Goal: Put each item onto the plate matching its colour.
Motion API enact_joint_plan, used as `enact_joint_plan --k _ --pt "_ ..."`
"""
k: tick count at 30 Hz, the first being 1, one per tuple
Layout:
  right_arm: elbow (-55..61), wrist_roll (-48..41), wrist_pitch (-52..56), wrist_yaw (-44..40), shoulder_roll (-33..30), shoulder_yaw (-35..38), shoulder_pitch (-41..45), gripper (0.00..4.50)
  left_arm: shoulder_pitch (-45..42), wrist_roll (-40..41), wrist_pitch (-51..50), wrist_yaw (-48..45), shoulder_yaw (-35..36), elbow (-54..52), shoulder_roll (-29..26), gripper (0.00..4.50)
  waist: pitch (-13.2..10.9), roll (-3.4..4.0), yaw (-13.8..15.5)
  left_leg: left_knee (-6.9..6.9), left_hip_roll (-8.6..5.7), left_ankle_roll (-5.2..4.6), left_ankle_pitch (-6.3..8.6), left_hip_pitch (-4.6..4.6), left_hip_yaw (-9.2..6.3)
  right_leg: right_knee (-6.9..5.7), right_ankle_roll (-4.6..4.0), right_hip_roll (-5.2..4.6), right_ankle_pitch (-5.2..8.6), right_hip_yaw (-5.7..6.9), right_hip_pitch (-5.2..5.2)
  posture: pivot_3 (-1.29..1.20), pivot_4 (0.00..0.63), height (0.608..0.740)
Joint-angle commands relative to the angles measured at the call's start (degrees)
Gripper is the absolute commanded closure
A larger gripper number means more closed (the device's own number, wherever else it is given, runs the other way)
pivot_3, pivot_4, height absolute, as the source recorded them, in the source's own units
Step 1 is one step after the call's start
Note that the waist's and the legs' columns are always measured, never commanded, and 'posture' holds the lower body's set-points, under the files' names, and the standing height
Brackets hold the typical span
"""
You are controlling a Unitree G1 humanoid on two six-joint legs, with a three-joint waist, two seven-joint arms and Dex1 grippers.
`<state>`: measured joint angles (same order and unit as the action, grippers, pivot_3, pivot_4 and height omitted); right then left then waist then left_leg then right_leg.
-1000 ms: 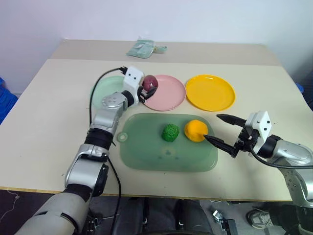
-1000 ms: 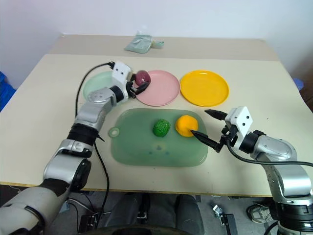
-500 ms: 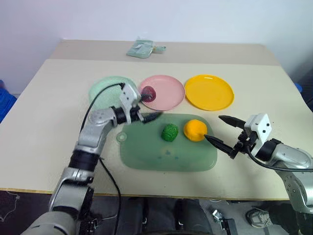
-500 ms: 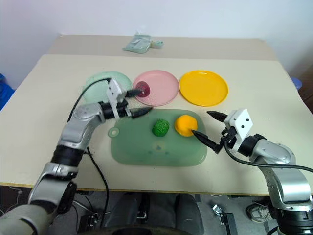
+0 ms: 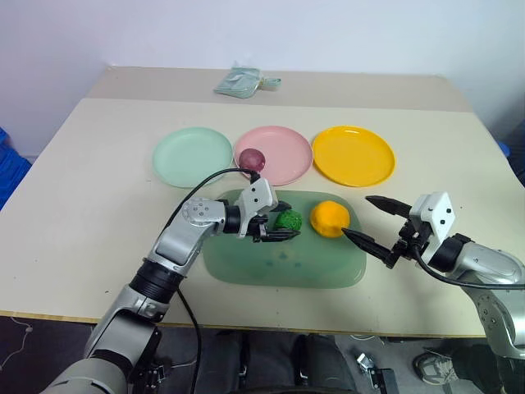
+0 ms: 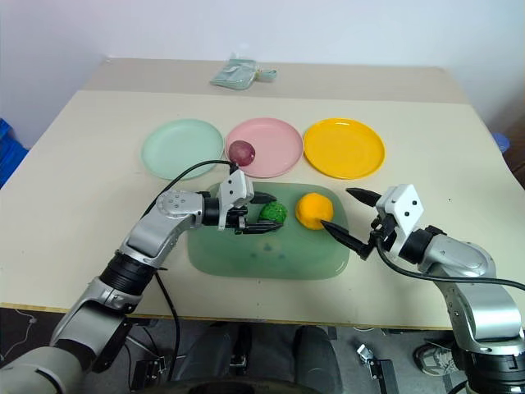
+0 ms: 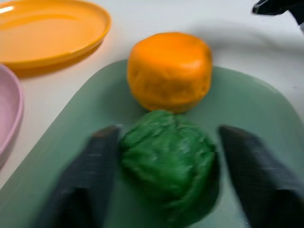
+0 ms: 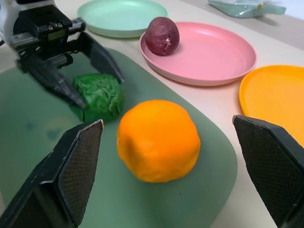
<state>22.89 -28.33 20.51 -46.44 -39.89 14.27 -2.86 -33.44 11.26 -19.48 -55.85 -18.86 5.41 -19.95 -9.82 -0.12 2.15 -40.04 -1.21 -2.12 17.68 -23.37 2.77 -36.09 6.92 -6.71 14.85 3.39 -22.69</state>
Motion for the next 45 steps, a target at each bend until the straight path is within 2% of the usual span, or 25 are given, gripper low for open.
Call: enact_joint_plan --k 1,6,8,11,14,17,20,25,30,34,39,42,45 --pt "2.1 -0.3 -1.2 0.7 0.1 1.5 0.3 0.0 0.1 2.1 -1.5 3.1 5.8 -1.5 -0.5 2.59 0.0 0.0 0.0 0.0 0.01 0.0 0.0 0.0 0.0 0.0 0.0 0.0 0.0 0.0 0.0 0.0 0.15 0.74" --pt "1.7 -0.4 -1.4 1.0 0.1 1.2 1.2 0.0 1.9 11.1 -5.4 12.3 22.4 -4.3 -0.3 2.59 0.0 0.0 -0.3 0.01 0.05 0.01 -0.01 -0.01 -0.01 -0.03 0.0 -0.01 0.0 -0.01 -0.07 0.0 0.15 0.74" --pt "1.1 -0.4 -1.5 0.9 0.1 0.9 1.8 0.0 1.7 10.9 -4.7 19.2 29.3 -2.9 -1.4 2.59 0.0 0.0 -0.2 0.01 0.05 0.02 -0.01 -0.01 -0.01 -0.02 0.0 -0.03 0.0 -0.01 -0.06 0.0 0.15 0.74" --pt "0.0 -0.1 -1.6 0.6 0.2 0.3 3.1 0.0 -0.1 6.8 -4.4 29.0 33.7 2.4 -3.8 2.59 0.0 -0.01 -0.1 0.01 0.04 0.02 -0.01 0.0 -0.01 -0.02 0.01 -0.03 0.0 -0.01 -0.05 0.0 0.15 0.74" --pt "-2.1 0.6 -1.1 1.1 0.3 -1.1 5.4 0.0 -1.4 3.1 -3.7 33.3 33.0 8.6 -5.5 2.59 0.0 -0.01 0.2 -0.01 -0.02 0.03 -0.01 0.0 -0.01 -0.02 0.01 -0.02 -0.01 0.02 -0.01 0.0 0.15 0.74" --pt "-4.3 -1.1 2.1 0.8 0.3 -2.0 8.1 0.0 -2.5 1.9 -1.0 33.5 31.8 11.8 -4.9 1.49 0.0 -0.05 0.3 -0.02 -0.1 -0.02 0.01 -0.01 -0.03 0.0 0.02 -0.05 -0.01 0.02 0.03 0.0 0.15 0.74" --pt "-3.5 -1.6 3.5 0.6 0.6 -3.3 9.2 0.0 -3.9 0.4 2.3 33.8 30.5 14.8 -4.3 0.03 0.0 -0.07 0.1 -0.03 -0.12 -0.02 0.02 -0.04 -0.04 0.0 0.02 -0.06 -0.01 0.02 0.03 0.0 0.15 0.74" --pt "-2.2 0.6 3.6 2.0 1.3 -6.4 9.5 0.0 -4.5 0.7 6.0 32.0 29.8 15.7 -3.9 0.03 0.0 -0.07 -0.3 0.01 -0.06 0.01 0.0 -0.03 0.04 0.0 0.03 -0.05 -0.01 0.02 -0.06 0.0 0.15 0.74" --pt "-5.5 6.2 3.7 5.4 2.5 -11.3 10.9 0.0 1.5 4.1 8.8 23.4 28.9 4.8 -5.5 0.03 0.0 -0.07 -1.1 0.03 -0.04 0.03 0.0 -0.03 0.05 0.0 0.03 -0.05 -0.01 0.02 -0.08 0.0 0.15 0.74" --pt "-7.7 6.9 5.0 6.5 4.1 -12.1 12.0 0.0 8.8 9.3 5.9 15.0 27.6 -6.4 -7.7 0.03 0.0 -0.06 -1.4 0.04 -0.03 0.07 -0.02 -0.03 0.02 0.0 0.03 -0.07 -0.01 0.02 -0.07 0.0 0.15 0.74" --pt "-7.2 4.7 5.4 6.4 6.0 -10.9 14.2 1.47 18.1 13.8 0.1 7.2 23.4 -18.4 -11.5 0.0 0.0 0.0 -1.5 0.07 0.01 0.09 -0.02 -0.01 0.03 0.01 0.01 -0.07 -0.01 0.01 -0.07 0.0 0.15 0.74" --pt "-10.7 5.1 4.5 10.8 9.3 -9.1 20.2 1.54 22.3 15.8 -2.6 4.9 19.8 -24.6 -12.2 0.0 0.0 0.03 -1.7 0.05 0.01 0.1 -0.02 -0.01 0.03 0.01 0.01 -0.07 -0.01 -0.01 -0.07 0.0 0.15 0.74" --pt "-19.6 10.7 2.5 17.5 11.8 -9.6 27.6 1.54 24.4 15.7 -3.4 4.8 17.2 -28.4 -11.9 0.0 0.0 0.05 -1.6 0.05 0.01 0.1 -0.02 0.0 0.03 -0.01 0.01 -0.07 -0.01 -0.04 -0.1 0.0 0.15 0.74"
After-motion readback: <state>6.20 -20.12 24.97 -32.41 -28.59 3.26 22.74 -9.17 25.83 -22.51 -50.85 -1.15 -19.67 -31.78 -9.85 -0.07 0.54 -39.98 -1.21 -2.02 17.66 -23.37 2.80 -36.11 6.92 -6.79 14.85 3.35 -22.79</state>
